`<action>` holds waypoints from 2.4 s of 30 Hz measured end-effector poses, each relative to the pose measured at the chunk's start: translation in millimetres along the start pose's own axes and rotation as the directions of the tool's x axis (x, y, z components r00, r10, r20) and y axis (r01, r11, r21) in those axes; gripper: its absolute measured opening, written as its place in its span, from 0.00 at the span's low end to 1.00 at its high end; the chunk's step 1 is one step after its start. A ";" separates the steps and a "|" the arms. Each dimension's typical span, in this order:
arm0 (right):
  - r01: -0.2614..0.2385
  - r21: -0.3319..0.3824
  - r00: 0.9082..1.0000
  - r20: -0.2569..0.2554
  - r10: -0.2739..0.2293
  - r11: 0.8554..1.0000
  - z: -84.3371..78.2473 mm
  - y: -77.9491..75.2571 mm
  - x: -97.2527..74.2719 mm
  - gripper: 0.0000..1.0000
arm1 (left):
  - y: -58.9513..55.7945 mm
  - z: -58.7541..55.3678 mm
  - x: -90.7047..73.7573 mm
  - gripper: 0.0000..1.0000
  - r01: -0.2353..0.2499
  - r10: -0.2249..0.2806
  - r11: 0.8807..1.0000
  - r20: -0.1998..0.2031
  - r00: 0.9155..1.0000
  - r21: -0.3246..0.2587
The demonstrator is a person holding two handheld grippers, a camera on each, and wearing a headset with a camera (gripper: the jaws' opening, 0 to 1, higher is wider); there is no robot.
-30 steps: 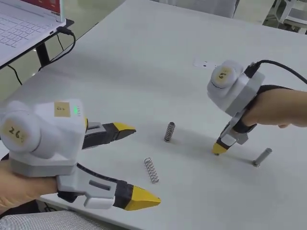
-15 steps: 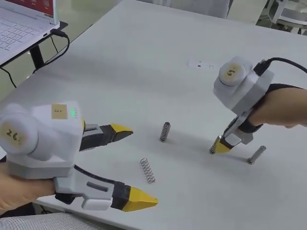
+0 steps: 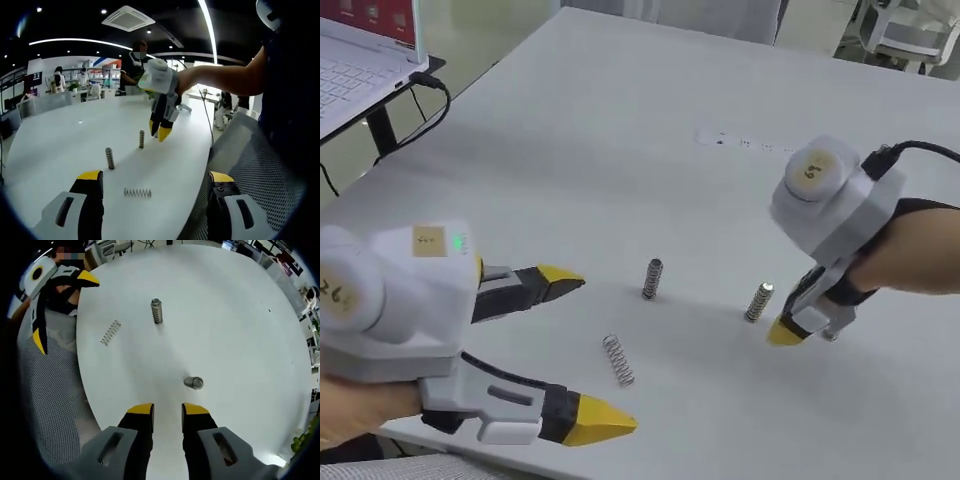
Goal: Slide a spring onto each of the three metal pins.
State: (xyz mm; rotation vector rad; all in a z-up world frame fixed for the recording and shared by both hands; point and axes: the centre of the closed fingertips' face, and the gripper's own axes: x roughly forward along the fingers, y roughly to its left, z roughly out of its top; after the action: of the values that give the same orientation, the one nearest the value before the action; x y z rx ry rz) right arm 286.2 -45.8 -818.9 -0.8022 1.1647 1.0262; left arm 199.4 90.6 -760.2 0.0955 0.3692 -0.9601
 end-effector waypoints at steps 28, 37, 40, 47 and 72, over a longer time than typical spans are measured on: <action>-0.120 -0.092 0.987 0.095 0.129 0.988 64.8 93.6 22.6 0.19 | -7.5 -2.1 -8.9 0.82 -0.003 0.003 1.000 -0.009 1.000 0.019; -0.125 -0.057 0.981 0.145 0.132 0.990 90.3 104.9 36.9 0.18 | -7.3 -3.2 -11.4 0.81 0.000 0.000 1.000 -0.009 1.000 0.020; -0.127 -0.044 0.981 0.144 0.132 0.991 94.5 108.3 42.9 0.18 | -7.1 -3.1 -12.5 0.81 0.000 0.000 1.000 -0.007 1.000 0.019; -0.116 0.007 0.984 0.139 0.114 0.993 99.7 111.0 57.2 0.16 | -6.8 -4.8 -14.5 0.80 -0.003 0.003 1.000 -0.005 1.000 0.016; -0.014 -0.148 0.997 0.071 0.025 0.989 91.5 102.5 67.0 0.09 | -5.0 -8.9 -16.3 0.78 -0.008 0.008 1.000 -0.007 1.000 0.014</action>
State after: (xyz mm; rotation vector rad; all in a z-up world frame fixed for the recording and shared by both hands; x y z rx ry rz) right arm 225.9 87.8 -862.2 -0.8643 1.0451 1.1588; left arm 184.5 102.6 -762.4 0.1129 0.3683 -0.9544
